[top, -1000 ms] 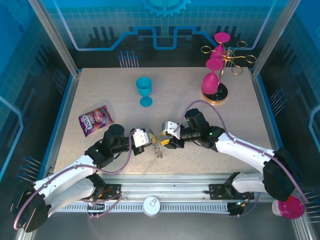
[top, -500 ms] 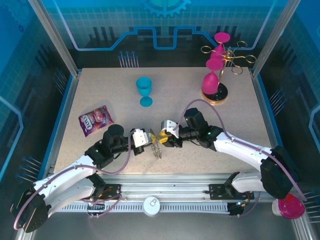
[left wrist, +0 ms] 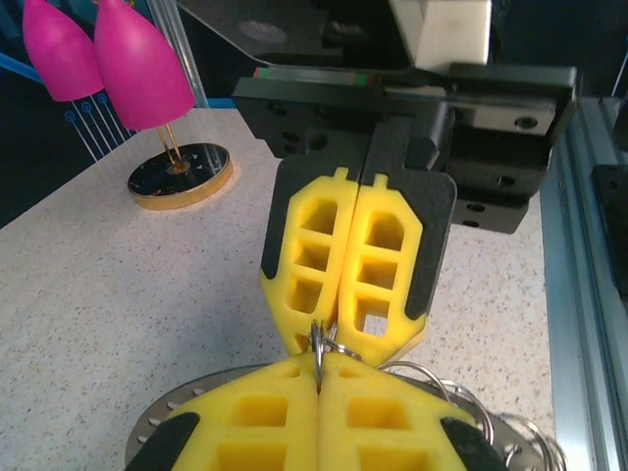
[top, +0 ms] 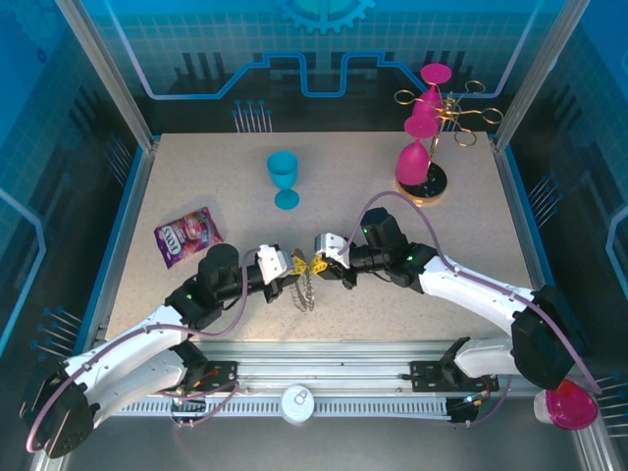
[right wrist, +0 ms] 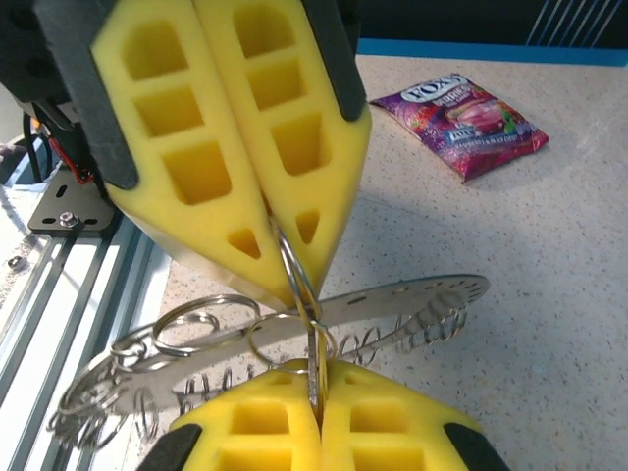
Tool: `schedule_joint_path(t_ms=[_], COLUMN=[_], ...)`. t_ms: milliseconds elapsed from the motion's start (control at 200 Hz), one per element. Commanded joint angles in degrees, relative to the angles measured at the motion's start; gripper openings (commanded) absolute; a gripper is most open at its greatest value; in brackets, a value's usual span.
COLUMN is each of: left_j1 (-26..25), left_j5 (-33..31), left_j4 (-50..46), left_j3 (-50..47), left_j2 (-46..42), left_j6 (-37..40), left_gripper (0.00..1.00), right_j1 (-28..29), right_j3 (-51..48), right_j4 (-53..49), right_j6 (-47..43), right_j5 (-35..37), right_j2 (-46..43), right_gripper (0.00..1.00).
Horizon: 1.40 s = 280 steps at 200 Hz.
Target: Put the keys on the keyring
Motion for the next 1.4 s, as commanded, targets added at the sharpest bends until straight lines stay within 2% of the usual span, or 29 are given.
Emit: schedule_joint_path(t_ms=[0, 135, 240, 340, 455, 530, 670, 856, 1396], left_j1=[-0.14, -0.08, -0.08, -0.07, -0.02, -0.01, 0.02, 0.09, 0.12], left_j5=[1.98, 3.39, 4.9, 6.43, 6.4, 6.81, 8.74, 10.61, 13.33], left_j4=[7.69, 10.79, 11.48, 10.02, 7.83, 6.87, 5.09, 5.86, 6.67], left_j3=[-0.31, 0.25, 1.06, 1.9, 2.1, 1.89, 1.62, 1.49, 1.51], left_j2=[-0.07, 1.53, 2.74, 3.12, 3.03, 3.43, 3.92, 4.83, 5.31], left_j6=[-2.92, -2.86, -1.96, -0.13, 3.43, 4.83, 5.83, 5.23, 3.99], left_gripper=[0.0, 0.0, 0.0, 0.0, 0.0, 0.0, 0.0, 0.0, 0.0], right_j1=[-0.07, 0.4, 1.17, 0.37, -2.41, -3.87, -4.1, -3.51, -1.73], right_j3=[2.5, 3.47, 3.36, 2.17, -0.65, -2.81, -5.0, -3.42, -0.93], right_j4=[-6.96, -12.89, -11.21, -8.25, -4.72, -3.25, -0.5, 3.98, 2.21], right_j6=[-5.74, -9.2, -8.49, -6.24, -3.26, -3.77, -6.38, -6.82, -6.95], right_j5=[3.17, 2.13, 0.16, -0.09, -1.04, -1.0, -2.92, -9.29, -9.71], right_j2=[-1.85, -1.62, -2.15, -4.46, -8.75, -11.76, -14.77, -12.25, -4.52], right_gripper=[0.01, 0.0, 0.04, 0.16, 0.4, 0.45, 0.46, 0.43, 0.26])
